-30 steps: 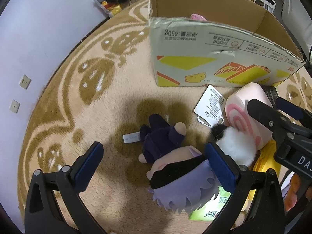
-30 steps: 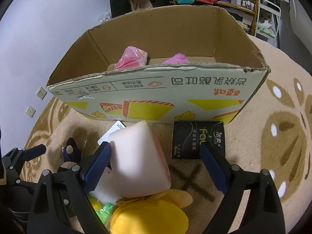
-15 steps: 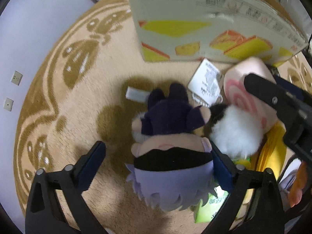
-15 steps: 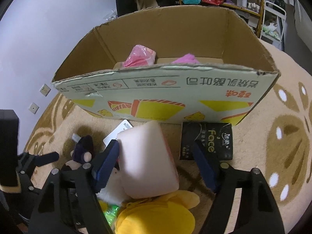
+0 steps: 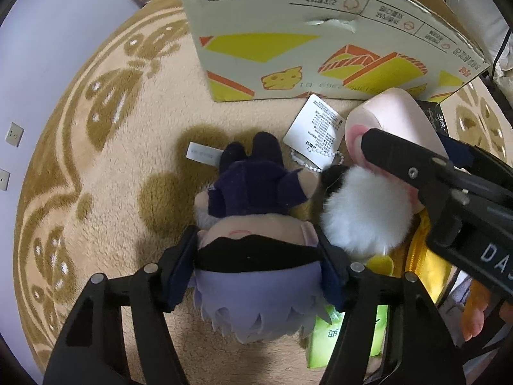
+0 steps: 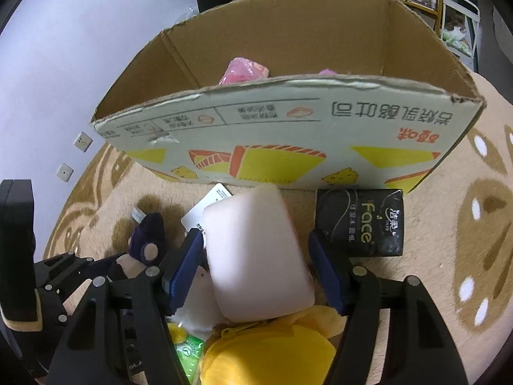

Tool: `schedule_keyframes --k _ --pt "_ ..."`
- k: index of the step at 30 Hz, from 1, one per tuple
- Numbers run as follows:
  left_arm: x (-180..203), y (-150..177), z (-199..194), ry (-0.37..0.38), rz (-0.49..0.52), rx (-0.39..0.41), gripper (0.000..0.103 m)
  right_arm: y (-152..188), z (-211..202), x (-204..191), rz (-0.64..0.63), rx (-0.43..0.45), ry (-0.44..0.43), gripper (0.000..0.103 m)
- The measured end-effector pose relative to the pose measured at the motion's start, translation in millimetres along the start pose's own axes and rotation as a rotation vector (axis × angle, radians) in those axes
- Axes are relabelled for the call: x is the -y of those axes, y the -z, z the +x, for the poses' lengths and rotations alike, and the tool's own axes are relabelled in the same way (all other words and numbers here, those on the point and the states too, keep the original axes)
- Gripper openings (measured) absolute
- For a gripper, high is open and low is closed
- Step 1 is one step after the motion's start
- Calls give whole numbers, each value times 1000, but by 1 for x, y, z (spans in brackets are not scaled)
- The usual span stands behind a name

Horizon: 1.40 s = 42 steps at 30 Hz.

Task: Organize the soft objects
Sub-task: 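Grasp the purple-haired plush doll with the left gripper while the right grasps the roll-cake plush, then lift the doll and roll-cake plush and carry them toward the box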

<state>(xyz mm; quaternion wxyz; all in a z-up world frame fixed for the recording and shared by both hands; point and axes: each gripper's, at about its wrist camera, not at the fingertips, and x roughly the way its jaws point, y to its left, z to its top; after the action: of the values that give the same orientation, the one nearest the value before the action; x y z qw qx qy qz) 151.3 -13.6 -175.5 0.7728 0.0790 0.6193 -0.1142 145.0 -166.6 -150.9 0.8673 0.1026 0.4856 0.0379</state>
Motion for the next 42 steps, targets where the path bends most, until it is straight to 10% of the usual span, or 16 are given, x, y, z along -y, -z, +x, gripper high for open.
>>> schedule_keyframes --k 10,42 --pt "10 4 -13 -1 4 5 65 2 3 -3 -11 7 39 53" --pt "14 32 -85 -186 -5 234 64 14 -68 8 30 143 22 49"
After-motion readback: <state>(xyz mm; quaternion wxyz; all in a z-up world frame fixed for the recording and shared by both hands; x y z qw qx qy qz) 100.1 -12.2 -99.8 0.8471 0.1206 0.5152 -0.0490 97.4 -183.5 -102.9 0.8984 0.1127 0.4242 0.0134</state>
